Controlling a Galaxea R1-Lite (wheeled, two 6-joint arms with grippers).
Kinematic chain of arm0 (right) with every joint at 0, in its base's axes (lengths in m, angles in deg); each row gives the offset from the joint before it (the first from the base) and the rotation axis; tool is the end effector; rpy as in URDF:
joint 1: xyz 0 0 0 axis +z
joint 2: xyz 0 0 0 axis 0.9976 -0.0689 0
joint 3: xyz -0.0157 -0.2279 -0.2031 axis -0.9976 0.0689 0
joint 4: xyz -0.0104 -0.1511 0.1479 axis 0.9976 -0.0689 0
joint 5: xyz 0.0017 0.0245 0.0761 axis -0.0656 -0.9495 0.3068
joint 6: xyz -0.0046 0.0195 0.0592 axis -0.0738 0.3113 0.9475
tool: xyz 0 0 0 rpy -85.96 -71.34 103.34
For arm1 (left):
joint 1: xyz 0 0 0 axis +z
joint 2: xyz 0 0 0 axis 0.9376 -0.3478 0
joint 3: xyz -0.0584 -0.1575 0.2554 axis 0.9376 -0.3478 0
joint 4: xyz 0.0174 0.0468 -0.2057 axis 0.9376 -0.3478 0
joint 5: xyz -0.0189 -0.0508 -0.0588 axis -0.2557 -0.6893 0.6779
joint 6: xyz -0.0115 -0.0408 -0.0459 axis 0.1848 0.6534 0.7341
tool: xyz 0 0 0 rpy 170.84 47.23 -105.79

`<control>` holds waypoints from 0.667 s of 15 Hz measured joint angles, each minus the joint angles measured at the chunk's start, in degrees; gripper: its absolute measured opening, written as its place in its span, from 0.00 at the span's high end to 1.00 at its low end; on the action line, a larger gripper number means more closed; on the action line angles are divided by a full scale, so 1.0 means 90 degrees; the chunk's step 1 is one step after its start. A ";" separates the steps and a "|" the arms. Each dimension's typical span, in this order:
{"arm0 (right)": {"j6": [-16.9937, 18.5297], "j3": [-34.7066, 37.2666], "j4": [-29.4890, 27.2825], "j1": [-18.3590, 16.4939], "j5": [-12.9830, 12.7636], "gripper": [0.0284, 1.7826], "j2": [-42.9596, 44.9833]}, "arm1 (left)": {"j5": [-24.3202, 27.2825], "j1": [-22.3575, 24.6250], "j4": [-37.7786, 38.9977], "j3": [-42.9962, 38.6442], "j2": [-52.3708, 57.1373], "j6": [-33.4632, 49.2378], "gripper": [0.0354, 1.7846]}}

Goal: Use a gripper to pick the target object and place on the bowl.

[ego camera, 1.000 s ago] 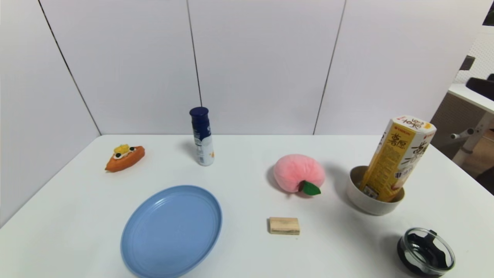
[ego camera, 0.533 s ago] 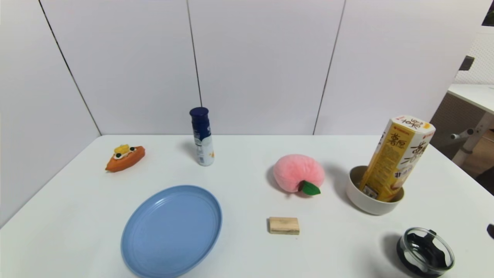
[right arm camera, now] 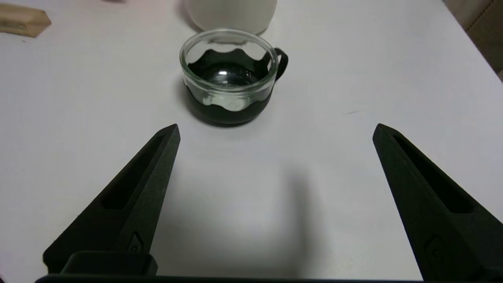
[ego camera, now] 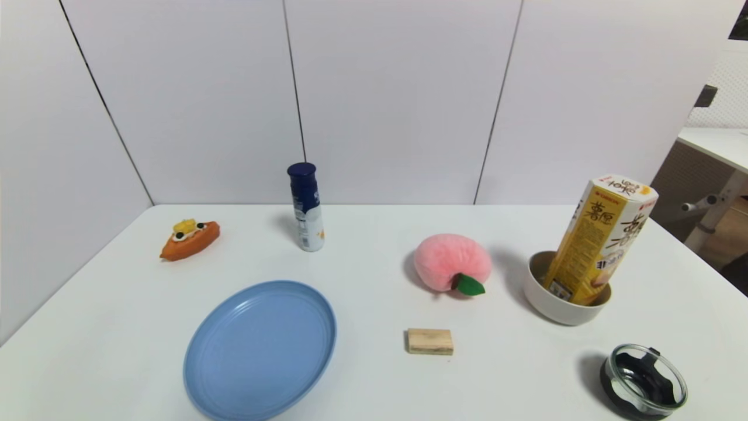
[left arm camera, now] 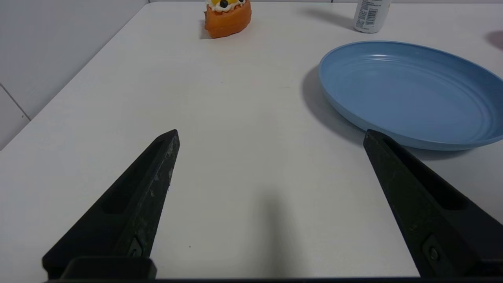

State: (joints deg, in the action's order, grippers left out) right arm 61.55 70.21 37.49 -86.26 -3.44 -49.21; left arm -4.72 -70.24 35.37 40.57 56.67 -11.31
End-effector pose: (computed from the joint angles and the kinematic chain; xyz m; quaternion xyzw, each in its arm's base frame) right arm 0.0406 0.0020 0.0752 -0.0676 0.0841 0.0216 0.9939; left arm 0.0345 0.0014 0.0753 -0.0105 0.0005 0.0090 0.9999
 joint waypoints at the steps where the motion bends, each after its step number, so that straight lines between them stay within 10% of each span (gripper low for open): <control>1: 0.0088 0.0074 0.0134 0.0023 -0.0012 0.05 0.0241 | 0.0000 -0.0003 0.0000 0.0000 0.0000 -0.0003 0.06; 10: 0.0642 0.0211 0.0282 0.0041 -0.0108 0.05 0.0847 | -0.0003 -0.0003 0.0003 0.0000 0.0000 0.0000 0.06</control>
State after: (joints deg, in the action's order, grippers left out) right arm 67.33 72.11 40.03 -85.89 -4.42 -41.59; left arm -4.74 -70.27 35.39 40.57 56.67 -11.31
